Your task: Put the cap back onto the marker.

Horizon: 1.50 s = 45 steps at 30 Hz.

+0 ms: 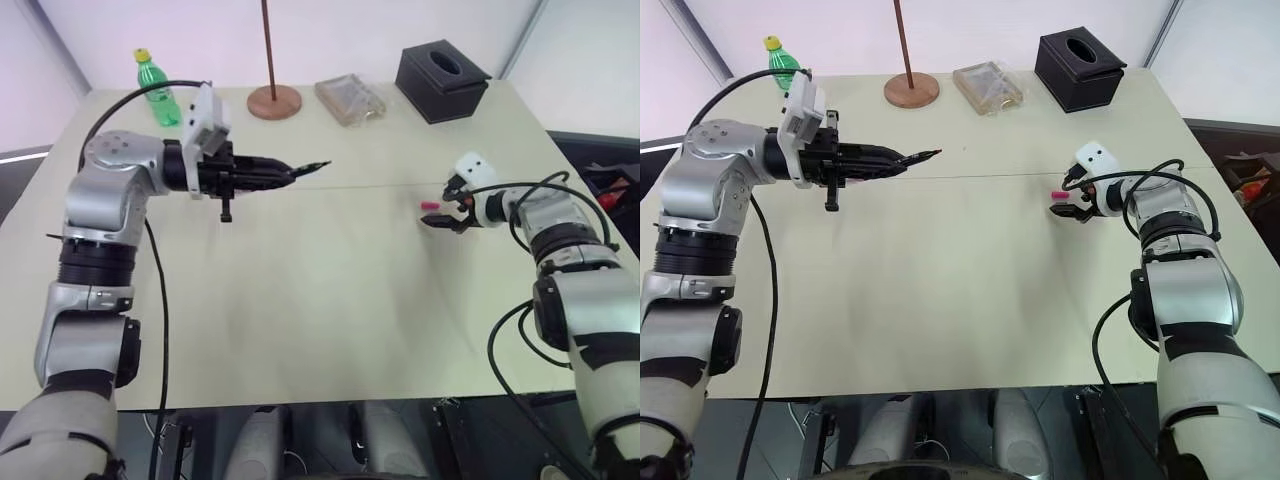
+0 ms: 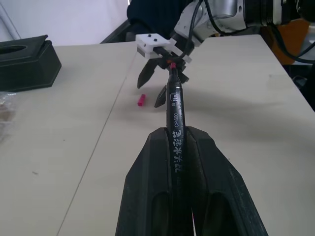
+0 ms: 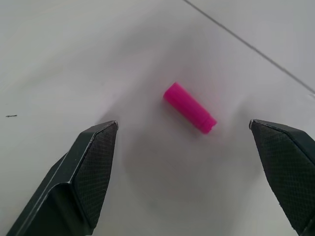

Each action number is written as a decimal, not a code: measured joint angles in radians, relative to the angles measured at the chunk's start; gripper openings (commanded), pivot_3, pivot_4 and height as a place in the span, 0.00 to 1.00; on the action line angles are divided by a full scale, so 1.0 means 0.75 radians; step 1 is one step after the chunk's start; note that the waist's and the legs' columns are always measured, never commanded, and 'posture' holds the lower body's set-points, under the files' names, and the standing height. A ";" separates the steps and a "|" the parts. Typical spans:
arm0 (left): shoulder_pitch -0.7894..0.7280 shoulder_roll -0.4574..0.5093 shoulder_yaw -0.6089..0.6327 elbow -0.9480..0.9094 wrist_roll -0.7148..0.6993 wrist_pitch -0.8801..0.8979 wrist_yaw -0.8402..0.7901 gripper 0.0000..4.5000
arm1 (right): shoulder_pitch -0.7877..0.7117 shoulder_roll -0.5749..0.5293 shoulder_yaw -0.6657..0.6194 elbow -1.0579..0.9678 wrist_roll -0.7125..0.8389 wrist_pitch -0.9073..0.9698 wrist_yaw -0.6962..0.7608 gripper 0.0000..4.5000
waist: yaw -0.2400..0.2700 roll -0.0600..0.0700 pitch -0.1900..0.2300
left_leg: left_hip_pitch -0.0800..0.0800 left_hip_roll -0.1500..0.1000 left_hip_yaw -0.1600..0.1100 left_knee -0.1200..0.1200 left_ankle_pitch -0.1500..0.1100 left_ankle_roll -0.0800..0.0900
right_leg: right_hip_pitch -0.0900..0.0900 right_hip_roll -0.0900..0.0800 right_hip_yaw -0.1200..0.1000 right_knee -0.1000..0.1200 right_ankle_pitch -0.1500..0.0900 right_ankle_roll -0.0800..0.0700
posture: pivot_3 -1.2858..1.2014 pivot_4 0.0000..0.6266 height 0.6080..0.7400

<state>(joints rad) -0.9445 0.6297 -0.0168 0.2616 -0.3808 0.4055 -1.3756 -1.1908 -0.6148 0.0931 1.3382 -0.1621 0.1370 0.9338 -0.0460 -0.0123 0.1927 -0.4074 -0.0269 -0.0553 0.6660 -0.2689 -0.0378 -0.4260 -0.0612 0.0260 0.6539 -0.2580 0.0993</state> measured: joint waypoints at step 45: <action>0.058 0.019 0.008 -0.090 -0.082 0.037 0.155 0.00 | -0.093 -0.004 0.276 -0.015 -0.332 -0.278 0.123 0.99 | 0.000 0.000 0.000 | 0.000 -0.001 0.000 0.000 0.001 -0.002 | 0.000 0.000 0.000 0.001 0.000 0.000 | 0.52 0.24 1.00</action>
<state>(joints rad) -0.9009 0.6442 -0.0109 0.1944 -0.4425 0.4330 -1.2594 -1.2603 -0.6178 0.3002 1.3267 -0.4108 -0.0719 1.0258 -0.0461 -0.0123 0.1925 -0.4073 -0.0275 -0.0554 0.6663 -0.2680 -0.0395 -0.4263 -0.0616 0.0260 0.6547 -0.2580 0.0993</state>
